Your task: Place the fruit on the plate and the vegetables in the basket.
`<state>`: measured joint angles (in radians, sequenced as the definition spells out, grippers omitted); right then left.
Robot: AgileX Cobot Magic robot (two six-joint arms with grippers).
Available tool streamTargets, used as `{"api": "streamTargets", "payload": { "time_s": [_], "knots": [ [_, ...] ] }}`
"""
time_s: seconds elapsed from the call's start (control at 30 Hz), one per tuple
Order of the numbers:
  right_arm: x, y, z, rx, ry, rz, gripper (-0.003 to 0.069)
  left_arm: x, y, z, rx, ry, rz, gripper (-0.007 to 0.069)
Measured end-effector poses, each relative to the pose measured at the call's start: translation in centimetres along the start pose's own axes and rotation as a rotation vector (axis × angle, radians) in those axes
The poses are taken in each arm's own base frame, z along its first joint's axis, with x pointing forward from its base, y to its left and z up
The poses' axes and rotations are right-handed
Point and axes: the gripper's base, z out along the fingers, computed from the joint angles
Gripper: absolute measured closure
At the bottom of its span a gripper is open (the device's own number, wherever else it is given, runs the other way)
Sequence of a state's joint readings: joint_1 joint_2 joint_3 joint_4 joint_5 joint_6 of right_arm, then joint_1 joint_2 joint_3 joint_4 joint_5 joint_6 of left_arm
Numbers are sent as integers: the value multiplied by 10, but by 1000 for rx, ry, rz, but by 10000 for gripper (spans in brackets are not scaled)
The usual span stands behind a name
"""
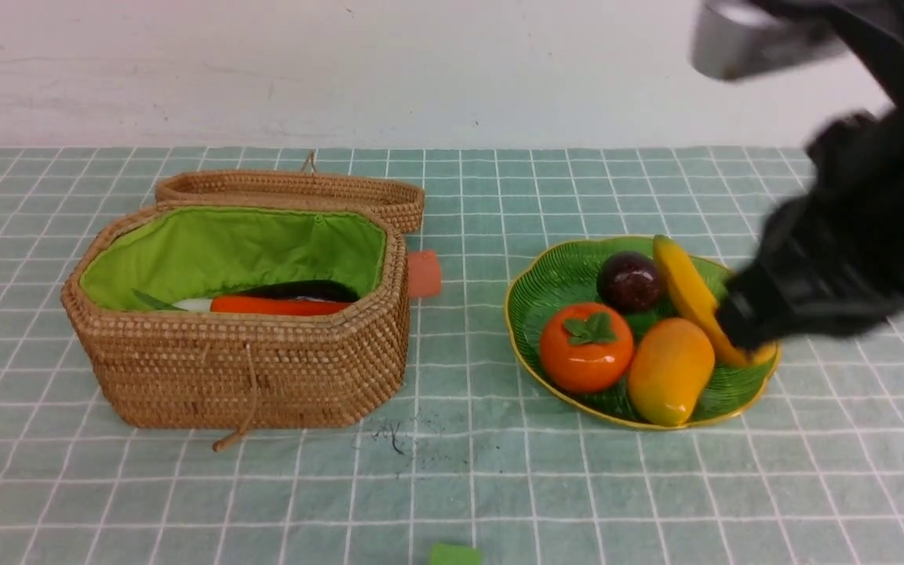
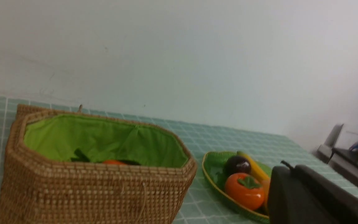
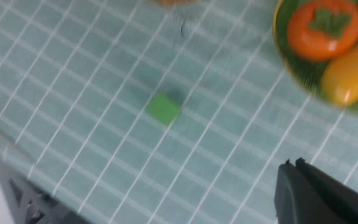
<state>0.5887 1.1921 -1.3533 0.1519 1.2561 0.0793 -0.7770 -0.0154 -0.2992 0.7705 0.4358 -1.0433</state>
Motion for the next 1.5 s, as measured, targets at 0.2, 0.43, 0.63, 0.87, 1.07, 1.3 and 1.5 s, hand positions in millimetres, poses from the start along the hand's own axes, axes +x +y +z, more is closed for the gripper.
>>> {"api": "streamTargets", "payload": {
  "time_s": [0.2, 0.43, 0.63, 0.87, 1.07, 1.3, 1.5],
  "knots": [
    [61, -7, -7, 6, 24, 104, 669, 13, 4, 4, -20, 40, 14, 637],
    [111, -9, -37, -17, -90, 114, 666, 19, 9, 4, -71, 77, 18, 637],
    [128, -8, -58, -34, -179, 102, 665, 20, 11, 4, -94, 91, 19, 637],
    [142, -23, -70, 108, -299, 253, 662, 21, 13, 4, -121, 107, 19, 634],
    [180, -46, -40, 378, -624, 183, 661, 22, 14, 3, -131, 112, 20, 629],
    [242, -81, 65, 555, -824, 159, 661, 22, 14, 3, -132, 113, 20, 625],
    [262, -89, 97, 559, -749, 194, 660, 22, 14, 3, -132, 113, 20, 620]
  ]
}}
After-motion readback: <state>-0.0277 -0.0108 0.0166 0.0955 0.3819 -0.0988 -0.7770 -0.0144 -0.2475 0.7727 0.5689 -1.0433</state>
